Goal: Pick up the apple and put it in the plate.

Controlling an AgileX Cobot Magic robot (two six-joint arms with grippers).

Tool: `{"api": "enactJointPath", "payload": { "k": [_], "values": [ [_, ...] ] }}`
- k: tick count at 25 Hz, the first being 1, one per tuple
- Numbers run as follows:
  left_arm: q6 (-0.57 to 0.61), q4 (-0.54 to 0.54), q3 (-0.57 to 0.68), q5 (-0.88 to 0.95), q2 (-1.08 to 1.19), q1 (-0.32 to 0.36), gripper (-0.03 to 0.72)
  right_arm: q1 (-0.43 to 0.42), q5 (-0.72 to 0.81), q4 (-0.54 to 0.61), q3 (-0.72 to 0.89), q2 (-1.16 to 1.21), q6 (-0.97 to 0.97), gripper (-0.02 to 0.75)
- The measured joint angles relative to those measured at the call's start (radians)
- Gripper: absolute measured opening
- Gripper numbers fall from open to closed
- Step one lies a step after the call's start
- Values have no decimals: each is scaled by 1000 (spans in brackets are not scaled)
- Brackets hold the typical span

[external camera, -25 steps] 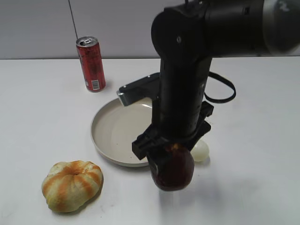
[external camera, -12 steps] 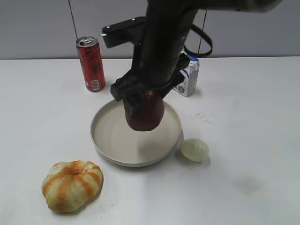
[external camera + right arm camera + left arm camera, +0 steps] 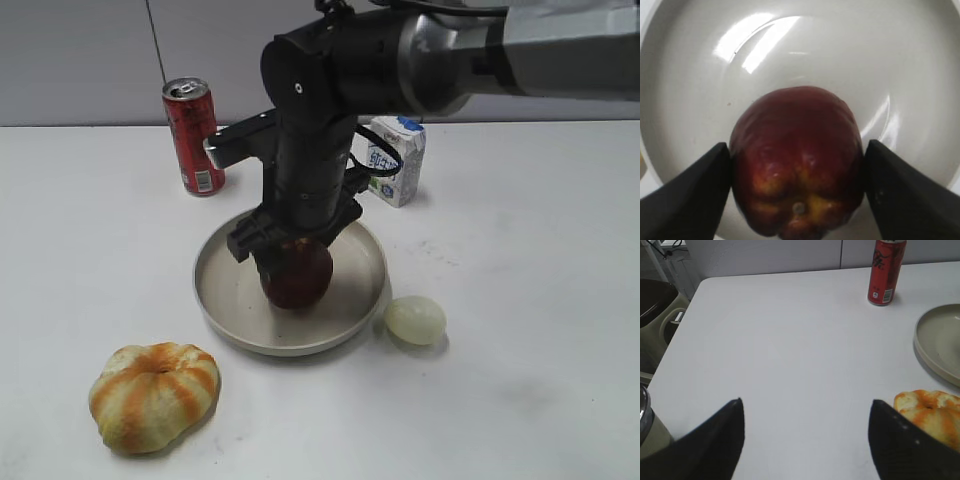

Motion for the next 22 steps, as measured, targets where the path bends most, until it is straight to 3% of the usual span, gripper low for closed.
{"api": "enactJointPath", "payload": {
  "k": [6,16,22],
  "values": [
    [0,0,0,0,0,0,587,0,5,-4,-26,1,-2,678],
    [0,0,0,0,0,0,587,-16,247,-16,-241,-93,-27,678],
    [0,0,0,0,0,0,587,-183,306,22,-127,-269,-31,668]
  ]
}}
